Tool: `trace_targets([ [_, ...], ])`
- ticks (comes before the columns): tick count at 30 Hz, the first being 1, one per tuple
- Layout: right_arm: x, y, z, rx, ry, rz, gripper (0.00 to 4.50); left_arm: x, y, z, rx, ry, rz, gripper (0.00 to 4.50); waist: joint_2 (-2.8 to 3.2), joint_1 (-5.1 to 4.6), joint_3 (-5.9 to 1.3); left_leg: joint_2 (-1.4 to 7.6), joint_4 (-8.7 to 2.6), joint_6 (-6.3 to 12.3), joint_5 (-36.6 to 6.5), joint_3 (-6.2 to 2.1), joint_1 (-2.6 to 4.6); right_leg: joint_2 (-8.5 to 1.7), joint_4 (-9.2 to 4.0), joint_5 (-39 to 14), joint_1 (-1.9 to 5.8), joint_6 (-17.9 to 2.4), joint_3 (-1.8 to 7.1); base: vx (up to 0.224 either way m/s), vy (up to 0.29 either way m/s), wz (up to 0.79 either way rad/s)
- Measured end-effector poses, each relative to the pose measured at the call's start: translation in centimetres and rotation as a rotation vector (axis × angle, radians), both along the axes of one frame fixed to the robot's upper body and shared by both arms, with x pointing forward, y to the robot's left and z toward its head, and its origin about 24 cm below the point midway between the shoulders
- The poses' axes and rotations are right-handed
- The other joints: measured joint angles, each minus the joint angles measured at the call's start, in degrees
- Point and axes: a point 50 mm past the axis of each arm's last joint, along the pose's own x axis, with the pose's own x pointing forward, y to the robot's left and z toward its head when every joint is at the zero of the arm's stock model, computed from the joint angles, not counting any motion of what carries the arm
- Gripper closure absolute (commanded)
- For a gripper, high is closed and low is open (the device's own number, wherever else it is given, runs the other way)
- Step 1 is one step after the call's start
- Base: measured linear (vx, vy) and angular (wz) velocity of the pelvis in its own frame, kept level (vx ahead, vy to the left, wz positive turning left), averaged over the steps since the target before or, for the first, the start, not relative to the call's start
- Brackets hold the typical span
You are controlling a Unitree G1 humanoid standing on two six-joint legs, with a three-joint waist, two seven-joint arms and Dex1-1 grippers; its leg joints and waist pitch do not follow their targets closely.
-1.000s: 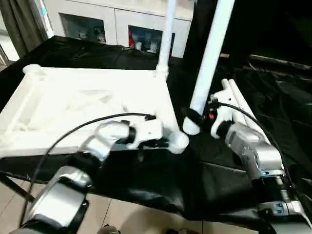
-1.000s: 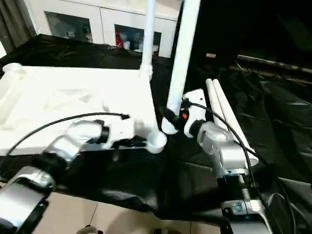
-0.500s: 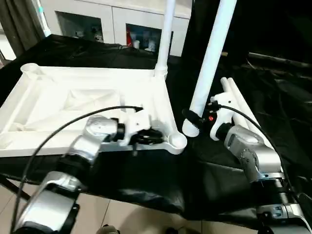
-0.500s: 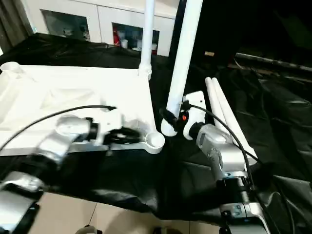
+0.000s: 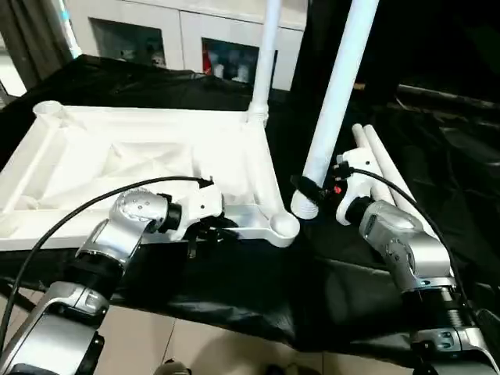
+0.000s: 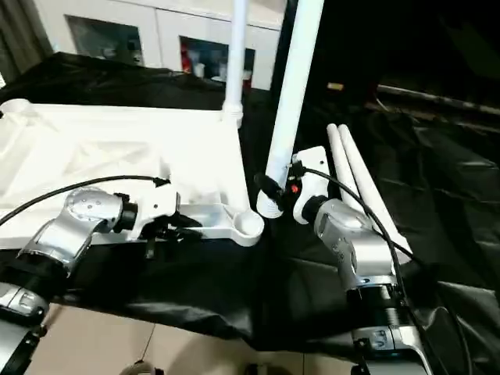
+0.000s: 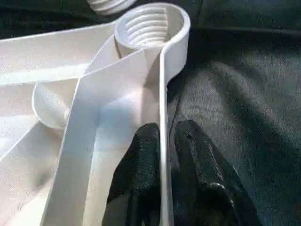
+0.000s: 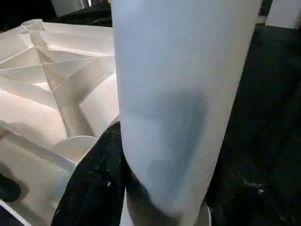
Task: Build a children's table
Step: Insert table leg to table base
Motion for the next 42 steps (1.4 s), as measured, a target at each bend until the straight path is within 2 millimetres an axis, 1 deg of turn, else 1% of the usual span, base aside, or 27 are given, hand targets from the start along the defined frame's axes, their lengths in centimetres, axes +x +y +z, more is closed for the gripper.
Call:
trace_targets([
  [6, 0.0, 0.0, 0.0, 0.0, 0.001, 0.001, 2.62, 0.0, 0.3, 0.1, 0.012, 0.002, 0.011, 3.69, -0.01, -0.02, 0.0, -0.01, 0.0, -0.01, 0.0, 0.0, 0.01, 0.0, 0.0, 0.0, 0.0, 0.0, 0.0, 0.0, 0.0, 0.0],
  [8, 0.0, 0.0, 0.0, 0.001, 0.001, 0.004, 2.62, 0.0, 0.3, 0.1, 0.002, 0.009, 0.016, 3.99, -0.02, 0.0, 0.0, -0.01, 0.0, -0.01, 0.0, 0.0, 0.0, 0.0, 0.01, 0.0, 0.0, 0.0, 0.0, 0.0, 0.0, 0.0],
  [11, 0.0, 0.1, 0.0, 0.003, 0.005, 0.011, 2.62, -0.1, 0.2, 0.1, -0.018, 0.023, 0.02, 4.12, -0.06, 0.0, -0.02, 0.0, 0.0, -0.01, 0.0, 0.01, -0.01, 0.0, 0.0, 0.0, -0.01, 0.0, 0.02, 0.0, 0.0, 0.0],
  [12, -0.1, 0.1, 0.0, 0.003, 0.008, 0.014, 2.62, -0.1, 0.2, 0.1, -0.019, 0.024, 0.02, 4.39, -0.08, 0.0, -0.03, 0.0, 0.0, -0.01, 0.0, 0.01, -0.01, 0.0, 0.0, 0.0, 0.0, 0.0, 0.02, 0.0, 0.0, 0.0],
  [14, -0.1, 0.3, 0.0, 0.009, 0.015, 0.03, 2.62, -0.1, 0.2, 0.1, -0.021, 0.026, 0.019, 4.49, -0.09, 0.0, -0.04, 0.0, 0.0, -0.01, 0.0, 0.01, -0.01, 0.0, 0.0, 0.0, 0.0, 0.0, 0.02, 0.0, 0.0, 0.0],
  [18, -0.4, 1.0, 0.4, 0.058, 0.023, 0.086, 2.62, -0.2, 0.2, 0.1, -0.022, 0.032, 0.017, 4.5, -0.11, 0.0, -0.05, 0.0, 0.0, 0.0, 0.0, 0.05, 0.01, 0.0, 0.0, 0.0, 0.0, 0.0, 0.09, 0.0, 0.0, 0.0],
  [21, -0.6, 1.4, 0.7, 0.093, 0.039, 0.139, 2.62, -0.2, 0.2, 0.0, -0.01, 0.029, 0.016, 4.5, -0.25, 0.02, -0.13, 0.0, 0.0, 0.0, 0.0, 0.07, 0.04, 0.0, 0.0, 0.0, 0.01, 0.0, 0.13, 0.0, 0.0, 0.0],
  [26, -1.0, 1.6, 0.6, 0.066, 0.07, 0.225, 2.62, -0.1, -0.1, 0.0, 0.029, 0.014, -0.001, 4.5, -0.61, 0.04, -0.3, 0.0, 0.0, 0.0, 0.0, 0.07, 0.08, 0.0, -0.01, 0.0, 0.05, 0.0, 0.19, 0.0, 0.0, 0.0],
  [31, -1.1, 1.8, 0.6, 0.052, 0.07, 0.243, 2.62, 0.2, -0.5, 0.2, 0.059, 0.002, -0.006, 4.5, -0.7, 0.22, -0.33, -0.05, 0.0, 0.0, 0.0, 0.07, 0.14, 0.0, 0.0, 0.0, 0.1, 0.0, 0.29, 0.0, 0.0, 0.0],
  [37, -0.9, 2.0, 0.3, 0.03, 0.082, 0.246, 2.62, 0.5, -0.8, 0.3, 0.079, 0.018, -0.001, 4.5, -0.76, 0.13, -0.31, -0.1, 0.11, 0.0, 0.0, 0.05, 0.12, 0.0, -0.01, 0.0, 0.12, 0.0, 0.41, 0.0, 0.0, 0.0],
  [42, -0.7, 2.4, 0.4, 0.007, 0.079, 0.261, 2.62, 0.6, -0.9, 0.4, 0.097, 0.041, -0.009, 4.5, -0.84, 0.16, -0.34, -0.1, 0.12, 0.0, 0.0, 0.06, 0.12, 0.02, -0.01, 0.0, 0.14, 0.1, 0.42, 0.0, 0.0, 0.0],
])
